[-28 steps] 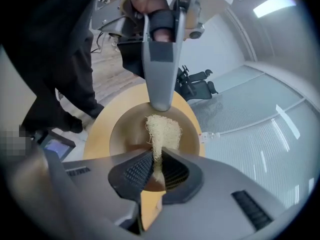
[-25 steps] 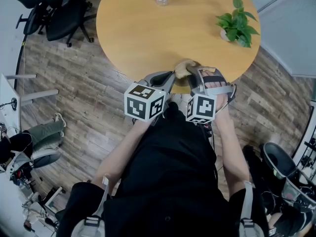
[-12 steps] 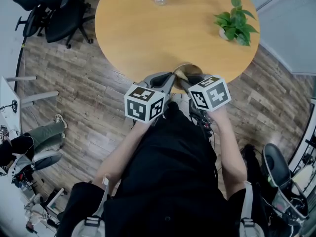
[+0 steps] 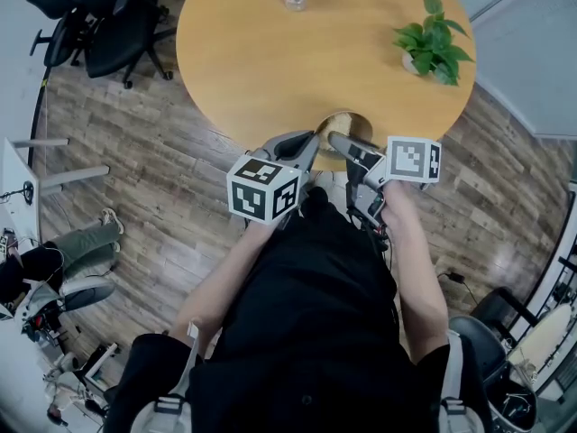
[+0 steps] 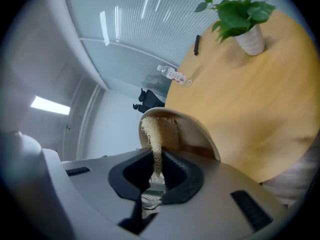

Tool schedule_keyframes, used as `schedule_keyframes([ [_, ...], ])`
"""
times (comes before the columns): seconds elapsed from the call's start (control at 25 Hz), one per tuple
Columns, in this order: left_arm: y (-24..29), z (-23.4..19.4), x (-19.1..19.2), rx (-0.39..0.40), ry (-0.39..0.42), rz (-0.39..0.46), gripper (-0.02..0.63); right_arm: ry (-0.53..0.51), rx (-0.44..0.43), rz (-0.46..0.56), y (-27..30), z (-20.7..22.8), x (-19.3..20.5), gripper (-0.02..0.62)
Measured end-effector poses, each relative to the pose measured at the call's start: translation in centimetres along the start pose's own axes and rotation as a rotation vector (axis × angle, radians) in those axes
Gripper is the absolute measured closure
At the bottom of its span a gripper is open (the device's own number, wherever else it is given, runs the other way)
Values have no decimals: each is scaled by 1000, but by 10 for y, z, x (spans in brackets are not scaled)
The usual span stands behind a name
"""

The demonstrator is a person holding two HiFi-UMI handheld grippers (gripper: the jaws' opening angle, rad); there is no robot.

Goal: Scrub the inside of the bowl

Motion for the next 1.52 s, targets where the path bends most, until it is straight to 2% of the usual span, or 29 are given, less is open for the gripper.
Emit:
schedule_keyframes([
  [0.12,1,0,0,-6,6,-3,591,104,-72,51,-3,5,-3,558],
  [0.2,0,0,-1,-6,10,-5,591,126,-99,72,-4,8,-4,558],
  [0.32,0,3,1,7,14,-16,591,64,-20,48,-4,10,2,558],
  [0.44,2,7,4,12,34,-30,591,-149,85,-11,3,3,11,558],
  [0.56,-1,4,2,2,32,-14,591,-363,144,-41,6,-1,15,558],
  [0.76,-3,-2,7,-21,10,-25,591,-859,315,-92,8,5,26,558],
  [1.0,-4,-10,9,-20,-62,-18,591,-1309,427,-31,-2,3,22,558],
  [1.16,1,-9,12,10,-100,-31,591,-1606,508,14,-7,4,17,558],
  [1.36,5,-8,14,39,-153,-21,589,-1841,583,81,-10,-2,11,558],
  [1.52,1,-18,15,33,-219,15,591,-1887,589,140,-12,-11,11,558],
])
Point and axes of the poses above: the fingertips, and each gripper's own axes: y forward along the fingers, z to its right, x out of its underside, the point moved 5 cm from there along -y, backward along the fingers, and after that the axes turned 13 degrees about x, right-handed, at the moved point
